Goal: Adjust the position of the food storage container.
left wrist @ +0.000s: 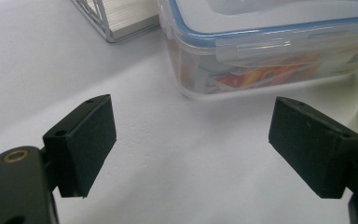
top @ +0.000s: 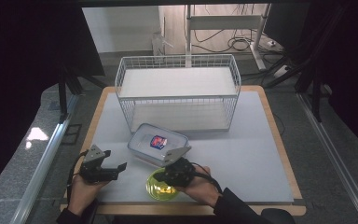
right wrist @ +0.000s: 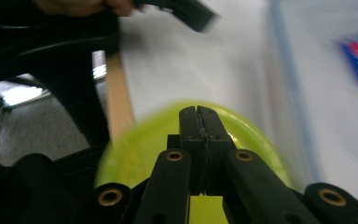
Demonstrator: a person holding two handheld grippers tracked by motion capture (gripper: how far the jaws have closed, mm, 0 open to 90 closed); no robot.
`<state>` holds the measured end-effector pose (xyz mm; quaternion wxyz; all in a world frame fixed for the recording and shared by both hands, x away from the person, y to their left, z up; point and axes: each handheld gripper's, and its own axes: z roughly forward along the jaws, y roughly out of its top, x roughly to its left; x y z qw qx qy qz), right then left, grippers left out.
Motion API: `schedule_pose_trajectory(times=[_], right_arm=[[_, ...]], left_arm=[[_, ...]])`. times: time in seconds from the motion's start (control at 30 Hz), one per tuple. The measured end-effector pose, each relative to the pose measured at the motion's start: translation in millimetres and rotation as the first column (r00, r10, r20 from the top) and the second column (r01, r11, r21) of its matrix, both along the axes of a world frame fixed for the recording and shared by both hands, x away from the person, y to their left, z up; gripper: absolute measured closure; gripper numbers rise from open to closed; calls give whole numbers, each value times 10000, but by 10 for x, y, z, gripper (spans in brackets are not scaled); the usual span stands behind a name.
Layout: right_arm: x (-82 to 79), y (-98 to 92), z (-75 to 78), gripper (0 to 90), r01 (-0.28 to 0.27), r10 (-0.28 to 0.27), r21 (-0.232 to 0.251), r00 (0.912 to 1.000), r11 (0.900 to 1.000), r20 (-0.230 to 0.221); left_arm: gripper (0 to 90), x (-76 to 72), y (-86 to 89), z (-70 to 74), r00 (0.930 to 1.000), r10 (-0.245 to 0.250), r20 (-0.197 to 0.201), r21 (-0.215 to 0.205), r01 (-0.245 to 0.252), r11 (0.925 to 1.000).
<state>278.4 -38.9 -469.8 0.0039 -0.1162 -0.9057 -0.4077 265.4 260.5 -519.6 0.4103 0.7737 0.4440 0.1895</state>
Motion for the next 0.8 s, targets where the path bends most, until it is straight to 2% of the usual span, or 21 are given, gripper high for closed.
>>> schedule_pose_trajectory(times=[0.03, 0.07, 0.1, 0.2, 0.3, 0.33, 0.47, 0.53, 0.63, 0.67, 0.77, 0.8], right_arm=[[-33, 81, 5, 900, -191, 191, -67, 9998, 9998, 26], [-88, 228, 5, 900, -621, 624, -210, 9980, 9979, 133], [-88, 228, 5, 900, -621, 624, -210, 9980, 9979, 133], [-164, 390, -21, 900, -1065, 1078, -491, 9939, 9931, 240], [-225, 497, -77, 900, -1397, 1431, -975, 9893, 9854, 288], [-237, 503, -118, 900, -1414, 1469, -1295, 9886, 9814, 339], [-206, 437, -136, 900, -1309, 1306, -1170, 9914, 9845, -105], [-206, 385, -124, 900, -1170, 1189, -1321, 9929, 9843, 63], [-195, 275, -114, 900, -943, 957, -1349, 9954, 9864, 40], [-179, 178, -109, 900, -707, 721, -1341, 9974, 9884, 57], [-159, 85, -101, 900, -495, 509, -1368, 9987, 9894, 68], [-128, -24, -94, 900, -250, 261, -1381, 9996, 9901, 61]], left_arm=[[149, 0, -4, -1, 10000, -25, -5, 25, 25, 10000], [147, 0, -17, -5, 10000, -89, -33, 108, 89, 9999], [147, 0, -17, -5, 10000, -89, -33, 108, 89, 9999], [146, 1, -18, -9, 9999, -120, -52, 117, 121, 9999], [144, 2, -11, -9, 9999, -111, -73, 75, 111, 9999], [143, 3, -9, -10, 9999, -105, -82, 55, 106, 9999], [141, 7, -13, -15, 9999, -108, -120, 63, 109, 9999], [140, 9, -15, -17, 9998, -113, -136, 71, 113, 9999], [140, 10, -14, -18, 9998, -101, -148, 67, 102, 9999], [140, 10, -13, -18, 9998, -104, -153, 61, 105, 9999], [140, 12, -15, -21, 9998, -115, -170, 76, 117, 9999], [140, 13, -16, -22, 9998, -114, -179, 76, 115, 9999]])
